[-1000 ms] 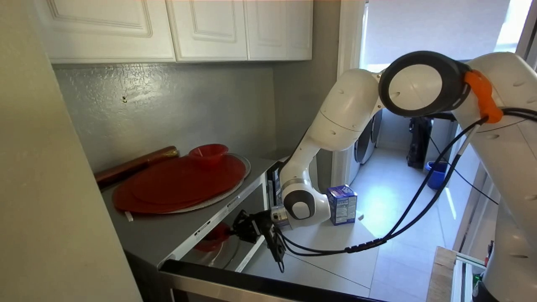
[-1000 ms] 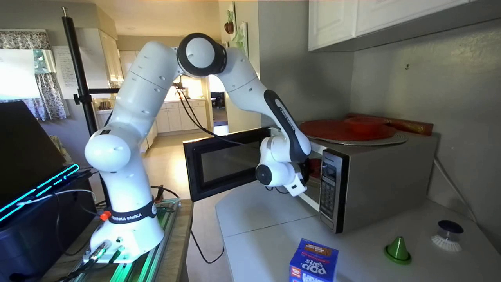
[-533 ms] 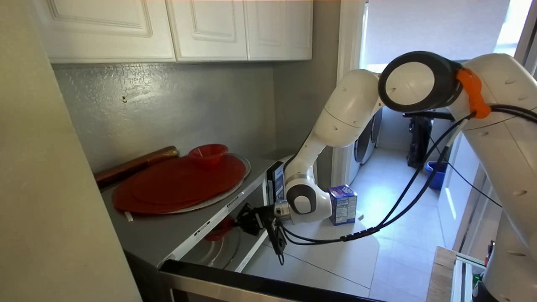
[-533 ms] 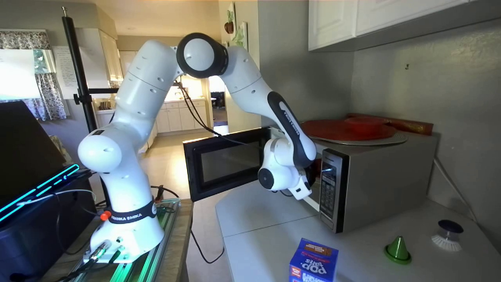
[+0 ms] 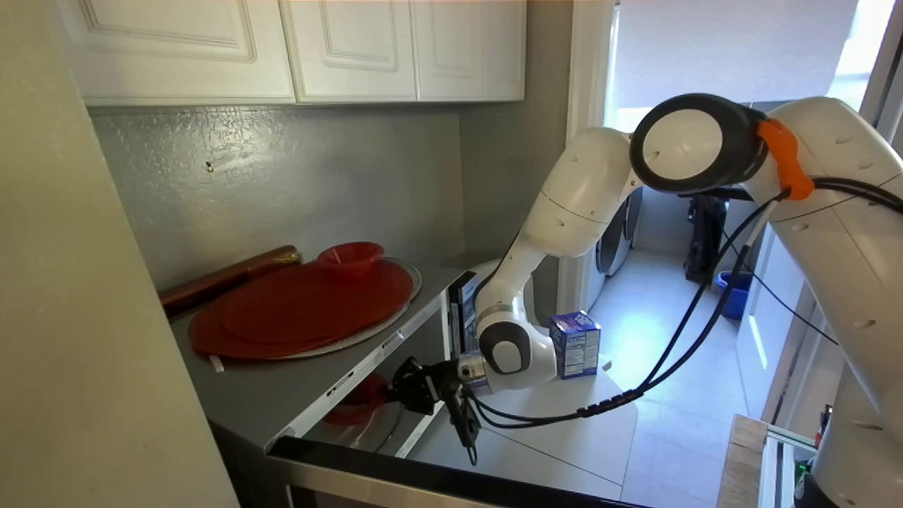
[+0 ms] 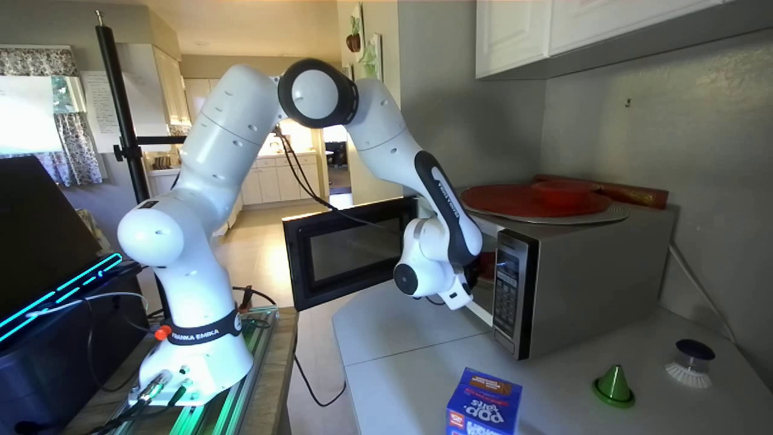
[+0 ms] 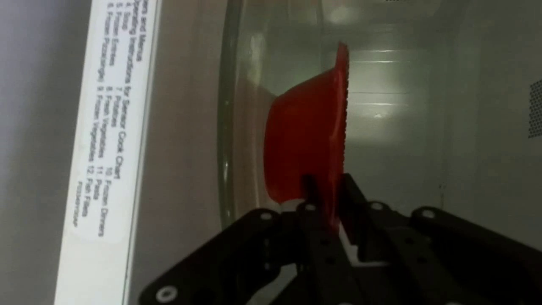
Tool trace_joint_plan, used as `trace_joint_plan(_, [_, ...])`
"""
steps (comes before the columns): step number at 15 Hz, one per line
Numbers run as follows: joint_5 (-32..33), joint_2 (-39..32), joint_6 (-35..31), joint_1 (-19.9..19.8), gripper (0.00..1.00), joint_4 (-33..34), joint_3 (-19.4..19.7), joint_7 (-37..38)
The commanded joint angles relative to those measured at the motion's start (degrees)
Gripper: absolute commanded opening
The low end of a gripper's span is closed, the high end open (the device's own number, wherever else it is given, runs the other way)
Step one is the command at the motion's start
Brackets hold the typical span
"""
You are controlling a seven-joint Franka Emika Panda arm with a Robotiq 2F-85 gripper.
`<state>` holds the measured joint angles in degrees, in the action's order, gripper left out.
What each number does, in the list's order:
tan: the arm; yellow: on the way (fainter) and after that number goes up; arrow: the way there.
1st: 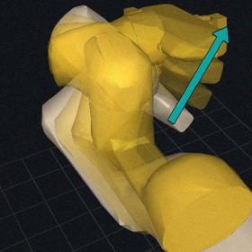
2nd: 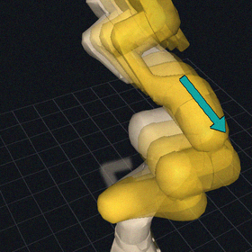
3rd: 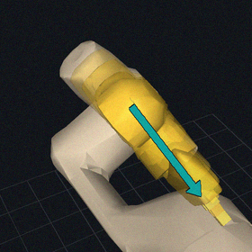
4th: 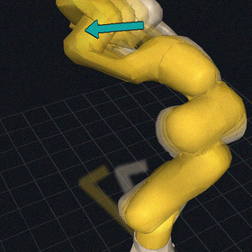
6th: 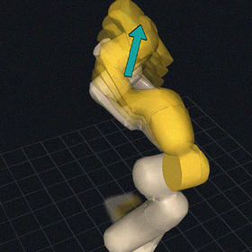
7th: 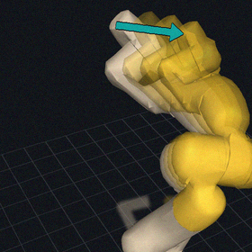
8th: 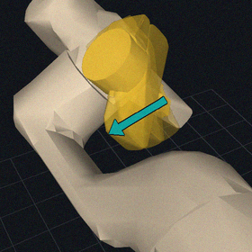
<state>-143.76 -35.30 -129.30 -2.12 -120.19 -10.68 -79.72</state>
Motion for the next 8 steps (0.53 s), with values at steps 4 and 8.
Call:
trace_joint_plan(4, [0.0, 0.84, -0.62, -1.41, 0.7, -1.37, -1.88, -1.77])
trace_joint_plan(8, [0.0, 2.66, -1.65, -0.62, 0.98, -4.05, -0.87, -1.49])
